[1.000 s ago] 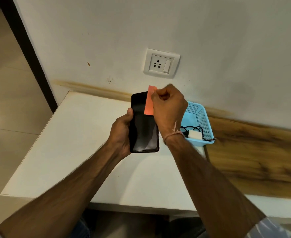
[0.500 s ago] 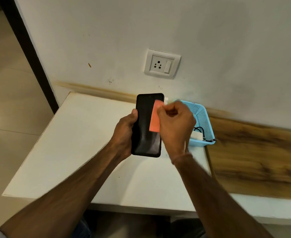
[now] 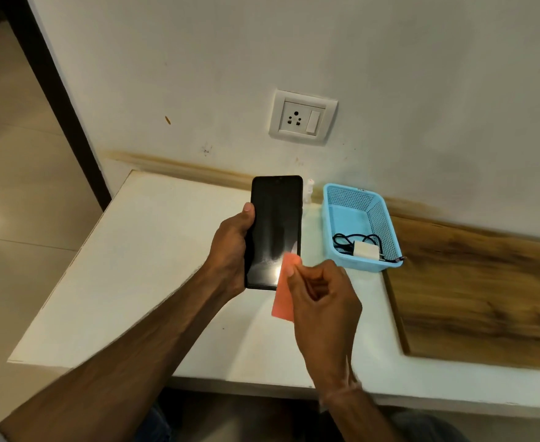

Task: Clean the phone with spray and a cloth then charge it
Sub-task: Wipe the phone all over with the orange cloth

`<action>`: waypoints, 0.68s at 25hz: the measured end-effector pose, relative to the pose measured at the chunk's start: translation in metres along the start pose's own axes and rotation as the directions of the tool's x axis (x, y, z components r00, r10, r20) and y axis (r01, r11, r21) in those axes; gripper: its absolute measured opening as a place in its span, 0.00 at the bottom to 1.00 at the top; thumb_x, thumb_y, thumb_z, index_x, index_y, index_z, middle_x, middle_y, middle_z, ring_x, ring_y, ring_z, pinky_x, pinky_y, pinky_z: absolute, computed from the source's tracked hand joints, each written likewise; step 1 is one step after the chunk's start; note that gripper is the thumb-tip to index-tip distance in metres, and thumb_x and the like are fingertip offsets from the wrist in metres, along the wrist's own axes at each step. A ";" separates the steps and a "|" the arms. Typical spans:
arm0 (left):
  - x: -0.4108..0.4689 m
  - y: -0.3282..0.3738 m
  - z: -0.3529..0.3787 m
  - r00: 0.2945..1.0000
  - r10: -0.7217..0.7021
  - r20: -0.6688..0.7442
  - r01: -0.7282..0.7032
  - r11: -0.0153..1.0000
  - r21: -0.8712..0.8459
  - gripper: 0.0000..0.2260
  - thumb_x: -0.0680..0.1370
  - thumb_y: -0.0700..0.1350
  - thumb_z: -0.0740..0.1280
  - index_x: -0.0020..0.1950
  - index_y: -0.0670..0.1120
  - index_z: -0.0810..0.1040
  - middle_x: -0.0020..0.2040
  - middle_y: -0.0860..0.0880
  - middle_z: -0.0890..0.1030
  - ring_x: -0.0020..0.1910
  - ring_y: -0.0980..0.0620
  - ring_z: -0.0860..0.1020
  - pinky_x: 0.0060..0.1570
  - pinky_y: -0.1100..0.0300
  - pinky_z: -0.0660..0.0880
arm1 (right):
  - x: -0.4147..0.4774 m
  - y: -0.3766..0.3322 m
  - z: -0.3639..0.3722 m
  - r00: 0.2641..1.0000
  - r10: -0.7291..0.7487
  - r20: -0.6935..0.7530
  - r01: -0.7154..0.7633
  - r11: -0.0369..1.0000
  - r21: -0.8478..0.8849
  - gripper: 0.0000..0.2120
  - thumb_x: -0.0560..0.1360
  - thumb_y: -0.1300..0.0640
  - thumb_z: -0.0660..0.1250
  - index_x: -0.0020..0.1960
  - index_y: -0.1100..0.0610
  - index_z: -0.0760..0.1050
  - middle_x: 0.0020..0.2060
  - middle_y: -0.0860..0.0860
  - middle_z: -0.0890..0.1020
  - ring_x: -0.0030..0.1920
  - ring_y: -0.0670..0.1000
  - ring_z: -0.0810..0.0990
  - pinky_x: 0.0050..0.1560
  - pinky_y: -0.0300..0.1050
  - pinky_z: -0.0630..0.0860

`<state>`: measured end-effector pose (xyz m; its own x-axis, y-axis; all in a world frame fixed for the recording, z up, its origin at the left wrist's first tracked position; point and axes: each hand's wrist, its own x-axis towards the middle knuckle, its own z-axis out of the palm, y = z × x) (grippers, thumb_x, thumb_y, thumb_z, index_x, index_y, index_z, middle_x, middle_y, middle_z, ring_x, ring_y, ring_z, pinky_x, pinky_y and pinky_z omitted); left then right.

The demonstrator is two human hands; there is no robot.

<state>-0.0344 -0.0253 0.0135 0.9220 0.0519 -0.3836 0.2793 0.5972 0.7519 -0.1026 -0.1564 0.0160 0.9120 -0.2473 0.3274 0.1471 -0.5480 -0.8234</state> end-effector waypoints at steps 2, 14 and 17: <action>0.002 -0.001 -0.002 1.000 0.020 0.009 -0.020 0.999 0.025 0.19 0.83 0.56 0.59 0.57 0.42 0.81 0.46 0.42 0.86 0.42 0.44 0.85 0.41 0.53 0.83 | 0.000 -0.001 -0.002 1.000 -0.014 0.010 0.014 1.000 -0.007 0.16 0.71 0.52 0.75 0.35 0.43 0.67 0.35 0.39 0.74 0.43 0.35 0.77 0.35 0.25 0.69; -0.002 0.001 0.003 0.999 -0.028 -0.037 0.027 0.999 -0.036 0.21 0.83 0.59 0.57 0.57 0.46 0.82 0.49 0.42 0.87 0.42 0.43 0.86 0.35 0.53 0.81 | 0.081 -0.023 0.034 0.998 0.059 -0.016 -0.057 0.992 0.117 0.09 0.72 0.52 0.74 0.39 0.53 0.75 0.33 0.43 0.79 0.36 0.39 0.78 0.41 0.37 0.75; -0.001 0.006 0.001 0.996 -0.083 -0.018 0.080 0.988 -0.133 0.26 0.82 0.63 0.56 0.62 0.45 0.80 0.53 0.40 0.85 0.47 0.42 0.85 0.41 0.50 0.83 | 0.035 -0.006 0.021 0.998 0.049 0.048 -0.055 0.988 0.141 0.08 0.72 0.52 0.73 0.40 0.53 0.76 0.38 0.48 0.80 0.39 0.42 0.79 0.41 0.39 0.77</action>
<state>-0.0334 -0.0221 0.0188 0.8904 0.0167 -0.4548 0.3140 0.7008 0.6405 -0.0630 -0.1450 0.0222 0.9353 -0.2354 0.2643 0.1490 -0.4155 -0.8973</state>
